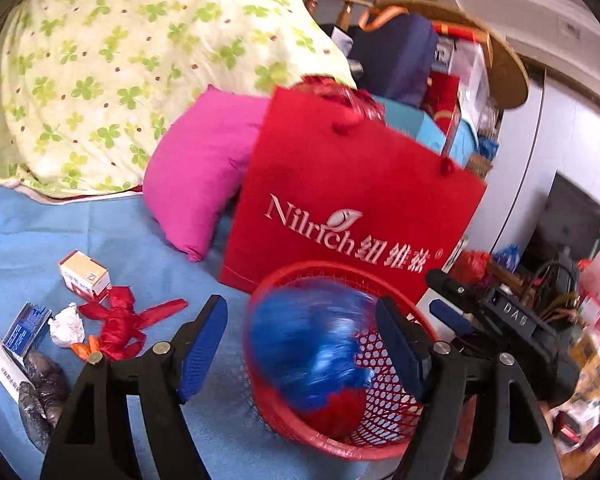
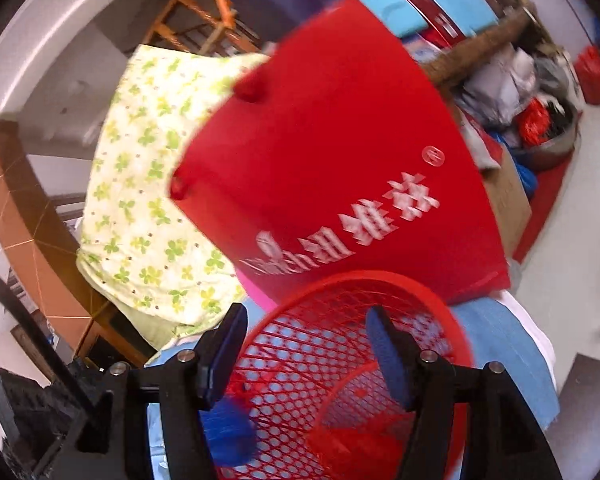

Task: Collect trash
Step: 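Grasp the black plastic bag bundle with the right gripper while the left gripper moves toward the white tissue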

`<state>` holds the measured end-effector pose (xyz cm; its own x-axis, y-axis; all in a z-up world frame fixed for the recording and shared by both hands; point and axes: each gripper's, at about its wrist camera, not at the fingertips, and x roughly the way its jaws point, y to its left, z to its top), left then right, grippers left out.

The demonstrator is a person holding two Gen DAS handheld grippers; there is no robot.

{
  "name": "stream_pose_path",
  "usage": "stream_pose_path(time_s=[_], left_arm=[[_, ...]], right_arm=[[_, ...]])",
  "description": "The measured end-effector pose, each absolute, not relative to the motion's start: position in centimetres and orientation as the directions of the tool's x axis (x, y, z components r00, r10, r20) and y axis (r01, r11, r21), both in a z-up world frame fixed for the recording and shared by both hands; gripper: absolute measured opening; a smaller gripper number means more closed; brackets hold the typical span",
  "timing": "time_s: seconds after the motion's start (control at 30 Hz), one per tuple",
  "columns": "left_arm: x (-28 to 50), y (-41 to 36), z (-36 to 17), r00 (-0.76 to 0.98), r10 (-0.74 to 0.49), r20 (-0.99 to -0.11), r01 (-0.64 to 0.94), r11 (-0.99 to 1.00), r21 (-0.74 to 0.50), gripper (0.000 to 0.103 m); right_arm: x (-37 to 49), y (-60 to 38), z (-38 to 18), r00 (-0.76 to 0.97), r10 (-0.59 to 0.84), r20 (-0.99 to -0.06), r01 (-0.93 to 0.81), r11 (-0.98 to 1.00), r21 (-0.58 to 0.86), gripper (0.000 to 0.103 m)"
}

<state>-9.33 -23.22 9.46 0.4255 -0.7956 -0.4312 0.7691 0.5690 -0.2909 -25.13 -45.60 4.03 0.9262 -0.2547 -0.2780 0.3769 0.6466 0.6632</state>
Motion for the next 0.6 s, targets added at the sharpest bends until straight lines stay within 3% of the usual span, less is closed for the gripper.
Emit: stream_pose_path(time_s=[0.3,0.37,0.47,0.6], left_arm=[[-7.6,-14.6,8.9,0.573,-0.695,-0.434,0.67,0.702,-0.24,0.08],[-6.7,-10.5,8.2,0.652,-0.626,-0.428,0.595,0.772,-0.223,0.08],[-5.5,-3.3,6.2,0.798,-0.418,-0.434,0.395,0.907,-0.146,0.08],[-3.9,3.7,2.9,0.848,-0.198,-0.492,0.163,0.98,-0.113,0.08]], right_arm=[[-23.3,-39.3,7.0,0.956,-0.24,-0.168,0.293,0.768,0.569,0.065],[-23.0,-37.1,7.9,0.972,-0.206,-0.116,0.236,0.818,0.525,0.065],[-22.3,-33.8,8.7,0.988,-0.14,-0.069,0.156,0.876,0.457,0.065],[-19.7,-29.0,8.4,0.996,-0.017,-0.086,0.048,0.928,0.371,0.068]])
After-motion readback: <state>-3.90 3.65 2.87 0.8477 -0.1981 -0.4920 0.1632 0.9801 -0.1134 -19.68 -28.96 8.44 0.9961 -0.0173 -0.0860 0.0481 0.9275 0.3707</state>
